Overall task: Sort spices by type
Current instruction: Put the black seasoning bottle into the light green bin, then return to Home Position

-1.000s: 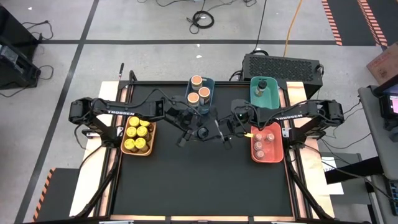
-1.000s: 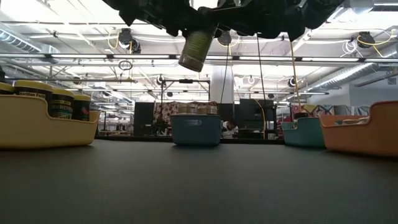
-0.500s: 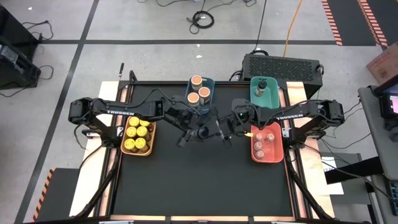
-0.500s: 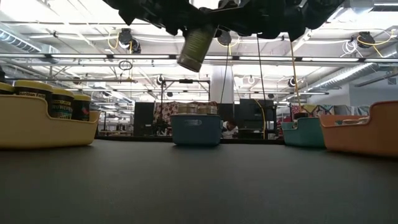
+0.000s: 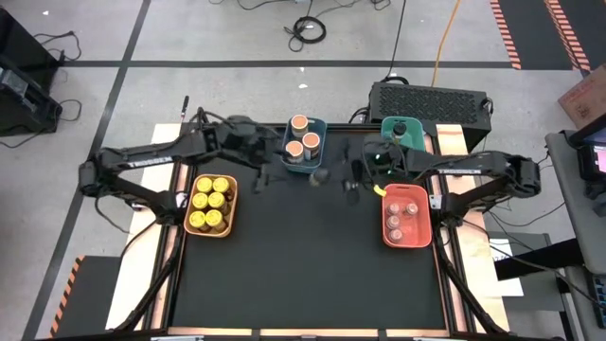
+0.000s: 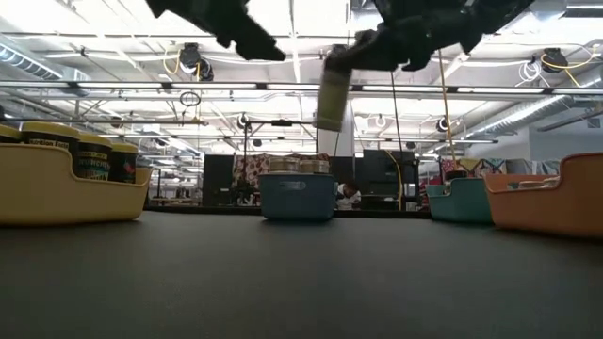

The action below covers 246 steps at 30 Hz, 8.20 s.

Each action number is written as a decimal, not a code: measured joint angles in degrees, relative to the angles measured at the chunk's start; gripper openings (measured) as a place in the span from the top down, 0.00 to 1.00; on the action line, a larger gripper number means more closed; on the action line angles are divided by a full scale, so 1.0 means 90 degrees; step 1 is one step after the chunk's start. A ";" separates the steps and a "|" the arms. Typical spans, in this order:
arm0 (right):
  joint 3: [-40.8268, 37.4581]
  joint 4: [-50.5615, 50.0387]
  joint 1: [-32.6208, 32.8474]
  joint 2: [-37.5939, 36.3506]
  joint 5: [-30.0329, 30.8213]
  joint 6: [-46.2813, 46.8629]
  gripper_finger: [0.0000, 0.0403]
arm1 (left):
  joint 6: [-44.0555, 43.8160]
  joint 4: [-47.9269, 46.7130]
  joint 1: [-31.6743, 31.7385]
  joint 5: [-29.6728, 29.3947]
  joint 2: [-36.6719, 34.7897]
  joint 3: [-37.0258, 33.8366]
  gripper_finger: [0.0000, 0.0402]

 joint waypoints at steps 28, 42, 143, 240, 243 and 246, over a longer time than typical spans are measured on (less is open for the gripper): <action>-0.0030 -0.4273 -0.2678 -0.1490 0.5875 0.4268 0.50 | 0.0908 -0.0245 0.1310 0.0515 -0.1376 -0.1387 0.20; -0.1591 -0.3119 -0.2678 -0.1488 0.6494 0.5583 0.50 | 0.1002 0.0050 0.1305 0.0903 -0.1491 -0.1385 0.20; -0.3844 0.2660 -0.0777 -0.2438 0.1757 0.4258 0.47 | -0.1738 0.4331 0.1565 -0.0881 -0.4488 -0.5556 0.20; -0.5467 -0.0057 -0.0995 -0.6589 0.1455 0.4688 1.00 | -0.2537 0.3754 0.1594 -0.2208 -0.7052 -0.7026 0.20; -0.5467 -0.0299 -0.0995 -0.6705 0.1474 0.4667 1.00 | -0.2537 0.3754 0.1594 -0.2208 -0.7052 -0.7026 0.20; -0.5467 -0.0570 -0.0997 -0.6709 0.1518 0.4602 1.00 | -0.2535 0.3754 0.1594 -0.2208 -0.7052 -0.7026 0.20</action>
